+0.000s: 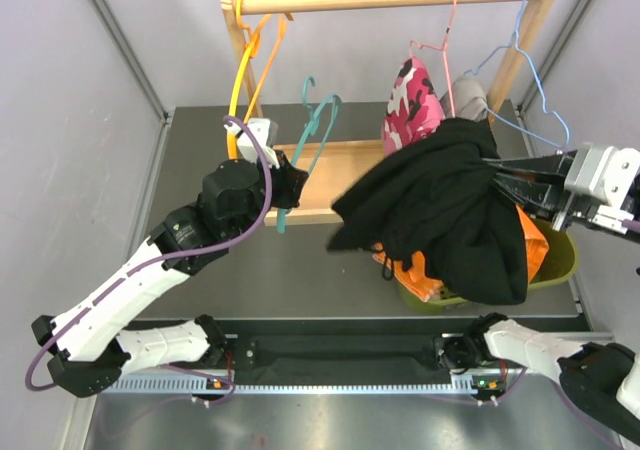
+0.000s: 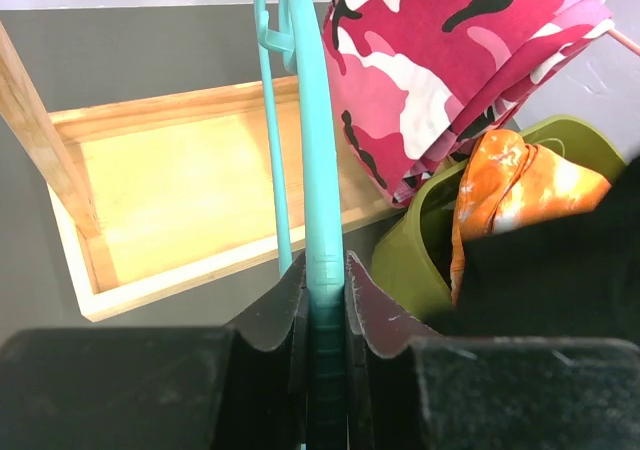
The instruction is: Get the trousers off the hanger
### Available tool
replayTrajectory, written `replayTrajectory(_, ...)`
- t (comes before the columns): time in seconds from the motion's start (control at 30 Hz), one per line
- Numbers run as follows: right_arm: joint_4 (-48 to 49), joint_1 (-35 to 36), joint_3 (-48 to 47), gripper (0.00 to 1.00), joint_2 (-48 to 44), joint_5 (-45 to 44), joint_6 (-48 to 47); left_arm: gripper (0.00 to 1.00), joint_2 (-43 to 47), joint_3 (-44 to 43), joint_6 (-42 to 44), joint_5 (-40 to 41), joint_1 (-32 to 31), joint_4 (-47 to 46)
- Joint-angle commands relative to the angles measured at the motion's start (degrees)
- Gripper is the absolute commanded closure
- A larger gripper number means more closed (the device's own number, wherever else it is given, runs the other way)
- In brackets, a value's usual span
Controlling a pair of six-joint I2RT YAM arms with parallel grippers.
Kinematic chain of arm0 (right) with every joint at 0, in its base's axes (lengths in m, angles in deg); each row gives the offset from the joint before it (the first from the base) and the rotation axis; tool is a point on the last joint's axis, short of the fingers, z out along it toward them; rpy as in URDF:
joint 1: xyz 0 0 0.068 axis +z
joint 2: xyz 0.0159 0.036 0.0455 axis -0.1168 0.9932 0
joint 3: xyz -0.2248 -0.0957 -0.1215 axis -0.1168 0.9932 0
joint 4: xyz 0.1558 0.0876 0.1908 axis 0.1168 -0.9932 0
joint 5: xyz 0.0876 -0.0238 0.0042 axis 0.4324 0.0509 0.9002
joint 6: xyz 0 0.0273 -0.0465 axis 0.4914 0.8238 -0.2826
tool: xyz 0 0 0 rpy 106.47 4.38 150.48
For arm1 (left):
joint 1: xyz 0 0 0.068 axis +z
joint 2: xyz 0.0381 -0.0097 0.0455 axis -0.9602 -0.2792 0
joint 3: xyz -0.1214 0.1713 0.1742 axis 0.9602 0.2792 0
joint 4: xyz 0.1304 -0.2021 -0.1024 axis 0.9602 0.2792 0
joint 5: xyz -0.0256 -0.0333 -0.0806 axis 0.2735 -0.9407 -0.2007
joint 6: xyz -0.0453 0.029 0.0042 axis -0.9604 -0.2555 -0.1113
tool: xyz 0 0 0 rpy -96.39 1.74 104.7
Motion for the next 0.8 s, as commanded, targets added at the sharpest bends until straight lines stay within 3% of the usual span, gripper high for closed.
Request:
replayTrajectory(0.0, -0.3, -2.7, 2.1, 1.00, -3.2, -2.5, -4.0, 1.00, 0.7, -2.6, 1.7, 0.7, 0.2, -0.8)
replayTrajectory(0.5, -2.7, -11.8, 25.6, 1.00, -20.1, -25.9, -10.9, 1.00, 2.1, -5.1, 3.8, -2.5, 0.2, 0.4)
replayTrajectory(0.77, -2.7, -13.9, 38.4, 1.00, -25.9, -30.0, -13.9, 1.00, 2.6, -6.8, 4.6, -3.0, 0.2, 1.4)
